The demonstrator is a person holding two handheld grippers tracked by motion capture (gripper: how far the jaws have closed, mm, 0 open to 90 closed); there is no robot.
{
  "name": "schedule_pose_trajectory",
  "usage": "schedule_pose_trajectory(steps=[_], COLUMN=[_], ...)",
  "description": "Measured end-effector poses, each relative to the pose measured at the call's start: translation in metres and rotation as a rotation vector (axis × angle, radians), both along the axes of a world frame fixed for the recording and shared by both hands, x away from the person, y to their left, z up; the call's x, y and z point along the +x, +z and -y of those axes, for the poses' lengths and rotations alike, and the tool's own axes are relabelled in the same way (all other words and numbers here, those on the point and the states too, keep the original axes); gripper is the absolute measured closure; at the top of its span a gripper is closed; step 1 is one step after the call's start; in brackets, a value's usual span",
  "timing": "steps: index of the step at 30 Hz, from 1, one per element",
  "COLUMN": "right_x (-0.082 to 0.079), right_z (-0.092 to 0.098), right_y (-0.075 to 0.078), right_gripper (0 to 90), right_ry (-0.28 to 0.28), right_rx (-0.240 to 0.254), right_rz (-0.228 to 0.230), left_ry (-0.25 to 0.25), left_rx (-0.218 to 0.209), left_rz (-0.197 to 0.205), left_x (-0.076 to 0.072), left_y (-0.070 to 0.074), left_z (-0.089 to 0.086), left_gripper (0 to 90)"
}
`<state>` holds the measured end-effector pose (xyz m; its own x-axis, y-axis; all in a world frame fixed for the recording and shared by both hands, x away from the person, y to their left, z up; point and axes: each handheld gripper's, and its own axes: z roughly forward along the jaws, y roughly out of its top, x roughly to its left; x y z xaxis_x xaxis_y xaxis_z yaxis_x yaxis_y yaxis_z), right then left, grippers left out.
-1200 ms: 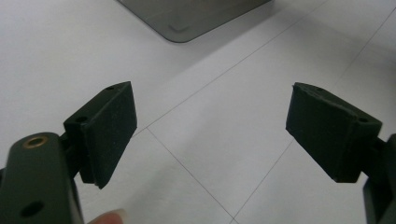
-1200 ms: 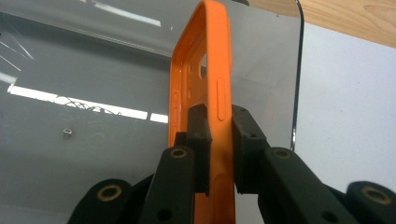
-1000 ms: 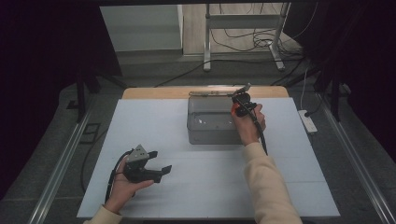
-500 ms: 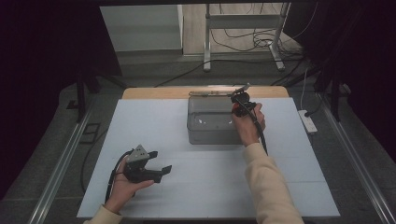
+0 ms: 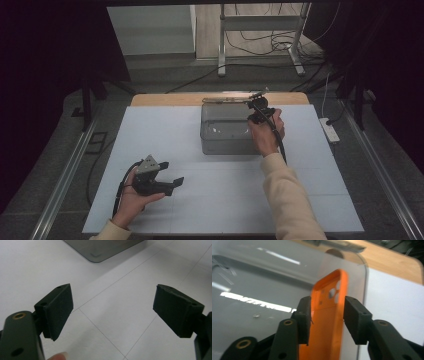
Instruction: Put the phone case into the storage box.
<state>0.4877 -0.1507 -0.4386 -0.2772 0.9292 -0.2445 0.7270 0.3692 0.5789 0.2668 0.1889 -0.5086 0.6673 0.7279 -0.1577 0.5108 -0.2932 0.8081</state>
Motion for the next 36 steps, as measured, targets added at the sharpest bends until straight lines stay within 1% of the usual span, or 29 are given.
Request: schedule_pose_trajectory(steps=[6, 12, 14, 16, 22, 26, 31, 33, 36], right_x=[-0.001, -0.004, -0.005, -0.006, -0.008, -0.01, -0.013, -0.014, -0.016], right_z=[0.001, 0.0, 0.0, 0.001, 0.005, 0.007, 0.009, 0.011, 0.013], right_y=[0.003, 0.007, 0.008, 0.01, 0.015, 0.018, 0.023, 0.025, 0.026], right_gripper=[57.1, 52.1, 52.0, 52.0, 49.6, 46.1, 41.5, 39.8, 38.3], right_ry=[0.006, 0.018, 0.023, 0.027, 0.05, 0.073, 0.11, 0.126, 0.13], right_rx=[0.006, 0.012, 0.02, 0.022, 0.091, 0.142, 0.17, 0.187, 0.192], right_rz=[0.009, 0.032, 0.038, 0.055, 0.048, 0.041, 0.052, 0.041, 0.033], left_ry=[0.001, -0.001, 0.0, 0.0, -0.001, -0.001, 0.005, 0.009, 0.011], left_rx=[-0.002, -0.002, -0.002, -0.006, -0.005, -0.006, -0.006, -0.01, -0.011], left_rz=[0.001, 0.001, 0.0, 0.001, 0.0, -0.002, -0.003, -0.002, -0.001], left_x=[0.0, 0.0, 0.0, 0.0, 0.0, 0.0, -0.001, -0.002, -0.002], left_y=[0.0, 0.0, 0.0, 0.0, 0.0, 0.0, 0.0, 0.0, 0.001], left_z=[0.0, 0.0, 0.0, 0.0, 0.0, 0.0, -0.002, -0.003, -0.003], left_gripper=[16.5, 16.5, 16.5, 16.5, 16.5, 16.5, 16.3, 16.3, 16.3])
